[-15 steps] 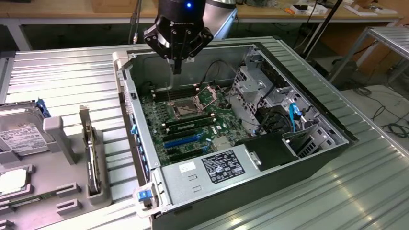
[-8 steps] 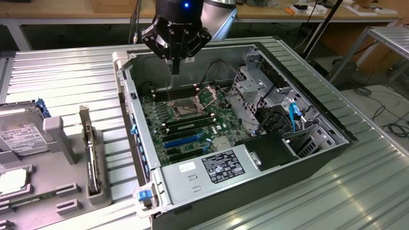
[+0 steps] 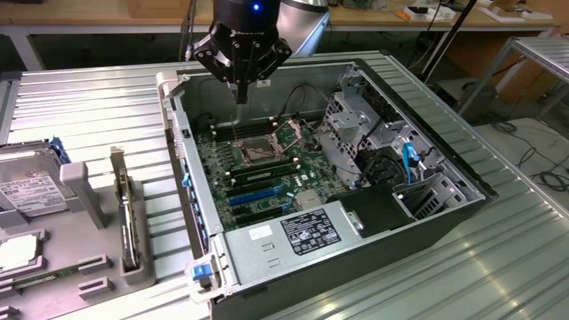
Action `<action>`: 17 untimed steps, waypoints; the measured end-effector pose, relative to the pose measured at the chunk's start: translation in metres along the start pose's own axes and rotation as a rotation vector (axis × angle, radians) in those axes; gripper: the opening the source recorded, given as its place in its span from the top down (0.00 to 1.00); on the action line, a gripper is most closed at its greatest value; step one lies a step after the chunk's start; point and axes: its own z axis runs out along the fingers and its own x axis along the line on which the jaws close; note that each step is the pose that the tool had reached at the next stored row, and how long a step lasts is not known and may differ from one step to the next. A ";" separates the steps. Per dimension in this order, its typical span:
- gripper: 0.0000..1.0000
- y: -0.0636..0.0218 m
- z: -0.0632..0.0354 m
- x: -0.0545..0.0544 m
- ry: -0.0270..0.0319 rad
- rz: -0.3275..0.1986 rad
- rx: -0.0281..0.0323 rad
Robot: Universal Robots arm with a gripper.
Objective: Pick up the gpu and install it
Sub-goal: 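Reach for the gpu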
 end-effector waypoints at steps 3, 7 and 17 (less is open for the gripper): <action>0.89 -0.0001 0.0000 0.002 -0.0001 0.000 -0.0001; 0.89 -0.0004 -0.0001 0.005 0.0000 0.000 -0.0001; 0.89 -0.0012 -0.0004 0.014 -0.0001 0.000 -0.0001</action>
